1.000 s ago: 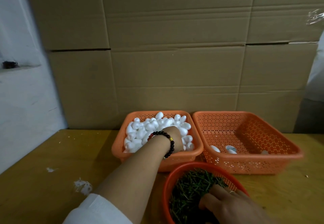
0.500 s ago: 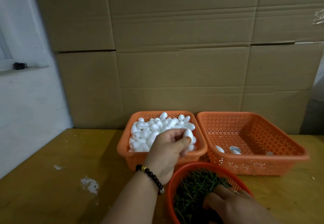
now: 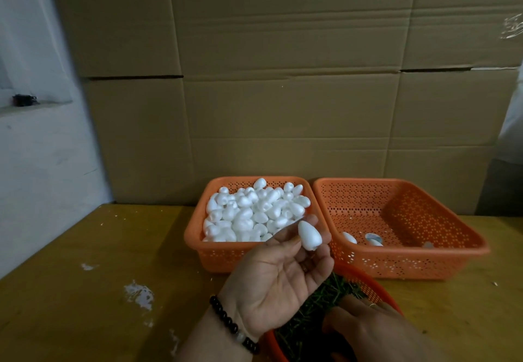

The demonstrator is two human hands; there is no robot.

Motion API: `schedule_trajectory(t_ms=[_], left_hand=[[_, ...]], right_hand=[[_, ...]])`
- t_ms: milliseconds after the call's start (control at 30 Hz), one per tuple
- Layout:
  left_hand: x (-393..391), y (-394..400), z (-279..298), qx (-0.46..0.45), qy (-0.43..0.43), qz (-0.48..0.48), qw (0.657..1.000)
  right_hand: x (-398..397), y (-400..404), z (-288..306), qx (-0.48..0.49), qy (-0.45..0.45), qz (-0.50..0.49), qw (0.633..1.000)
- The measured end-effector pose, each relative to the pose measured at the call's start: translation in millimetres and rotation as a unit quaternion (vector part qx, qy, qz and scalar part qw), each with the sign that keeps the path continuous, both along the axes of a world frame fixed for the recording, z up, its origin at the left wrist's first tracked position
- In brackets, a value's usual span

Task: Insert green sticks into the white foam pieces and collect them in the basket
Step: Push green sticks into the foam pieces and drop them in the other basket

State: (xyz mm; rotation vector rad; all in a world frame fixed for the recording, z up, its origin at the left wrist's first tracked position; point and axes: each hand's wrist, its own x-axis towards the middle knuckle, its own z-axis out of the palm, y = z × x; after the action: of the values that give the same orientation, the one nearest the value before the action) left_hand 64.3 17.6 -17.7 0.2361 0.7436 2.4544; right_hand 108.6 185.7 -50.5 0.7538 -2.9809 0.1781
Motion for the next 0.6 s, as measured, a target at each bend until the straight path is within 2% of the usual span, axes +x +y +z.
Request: schedule_trajectory(t_ms=[600], left_hand=[[1.2, 3.1, 0.5, 0.035, -0.059, 0.014, 0.998]], right_hand=[[0.7, -0.5, -3.5, -0.009, 0.01, 0.01, 1.0]])
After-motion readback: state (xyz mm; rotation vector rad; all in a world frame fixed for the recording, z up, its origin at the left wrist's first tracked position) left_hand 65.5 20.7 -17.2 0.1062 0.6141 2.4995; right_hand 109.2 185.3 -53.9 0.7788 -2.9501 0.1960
